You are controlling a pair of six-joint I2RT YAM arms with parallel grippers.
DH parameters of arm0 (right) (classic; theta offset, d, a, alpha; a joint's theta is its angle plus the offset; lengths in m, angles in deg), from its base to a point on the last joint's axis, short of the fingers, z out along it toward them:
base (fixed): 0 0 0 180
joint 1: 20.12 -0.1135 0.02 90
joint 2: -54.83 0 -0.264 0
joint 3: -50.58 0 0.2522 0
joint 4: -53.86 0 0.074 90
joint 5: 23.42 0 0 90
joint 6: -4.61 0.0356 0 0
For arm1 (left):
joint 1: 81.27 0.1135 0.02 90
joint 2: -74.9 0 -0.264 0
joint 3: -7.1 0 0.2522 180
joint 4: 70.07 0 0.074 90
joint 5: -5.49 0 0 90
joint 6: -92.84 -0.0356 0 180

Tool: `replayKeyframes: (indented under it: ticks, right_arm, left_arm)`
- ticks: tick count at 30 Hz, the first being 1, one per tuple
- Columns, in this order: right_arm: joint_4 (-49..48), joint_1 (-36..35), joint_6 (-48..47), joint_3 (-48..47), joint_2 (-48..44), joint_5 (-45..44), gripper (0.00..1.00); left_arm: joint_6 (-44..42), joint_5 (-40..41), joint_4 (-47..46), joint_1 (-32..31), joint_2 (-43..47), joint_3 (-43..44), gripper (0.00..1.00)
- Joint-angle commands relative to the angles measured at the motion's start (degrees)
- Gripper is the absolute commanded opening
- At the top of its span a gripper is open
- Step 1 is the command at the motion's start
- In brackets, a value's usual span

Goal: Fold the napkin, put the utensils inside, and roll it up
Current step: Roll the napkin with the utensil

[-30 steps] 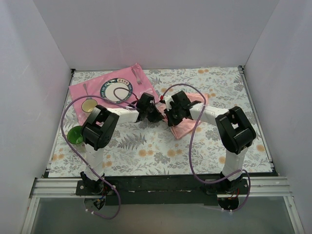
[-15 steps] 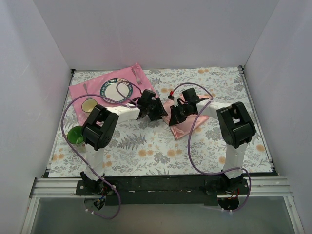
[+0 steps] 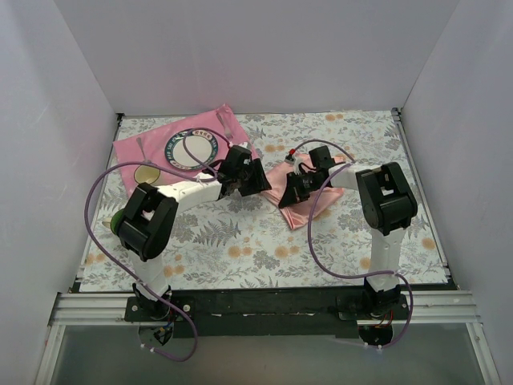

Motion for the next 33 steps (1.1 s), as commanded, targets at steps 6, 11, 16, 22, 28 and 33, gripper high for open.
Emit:
replayKeyframes:
  ticks: [6, 11, 16, 22, 28, 33]
  right_arm:
    - [1.69, 1.13, 2.39, 0.95, 4.71, 0.70, 0.01]
    - [1.78, 1.31, 2.22, 0.77, 4.36, 1.05, 0.01]
    - [2.57, 1.49, 1.25, -0.10, 4.80, 1.75, 0.01]
    - [3.88, 1.66, 0.20, -0.98, 5.59, 2.72, 0.01]
    - [5.02, 2.10, 1.78, -1.86, 7.26, 3.25, 0.01]
    - [4.94, 2.28, 2.13, -2.04, 7.79, 4.04, 0.01]
  left_arm:
    - [2.08, 3.59, 2.90, -1.07, 4.11, -3.65, 0.50]
    - [3.75, 3.87, 1.78, -0.98, 1.39, -2.77, 0.56]
    - [8.58, -0.52, -5.26, -1.07, -1.67, -3.39, 0.58]
    - [10.26, -3.26, -7.19, -1.95, -3.37, -3.11, 0.47]
    - [5.96, -2.46, -15.19, -4.40, 3.84, -13.12, 0.35]
    - [4.10, -4.49, -14.49, -7.57, 4.29, -15.16, 0.25]
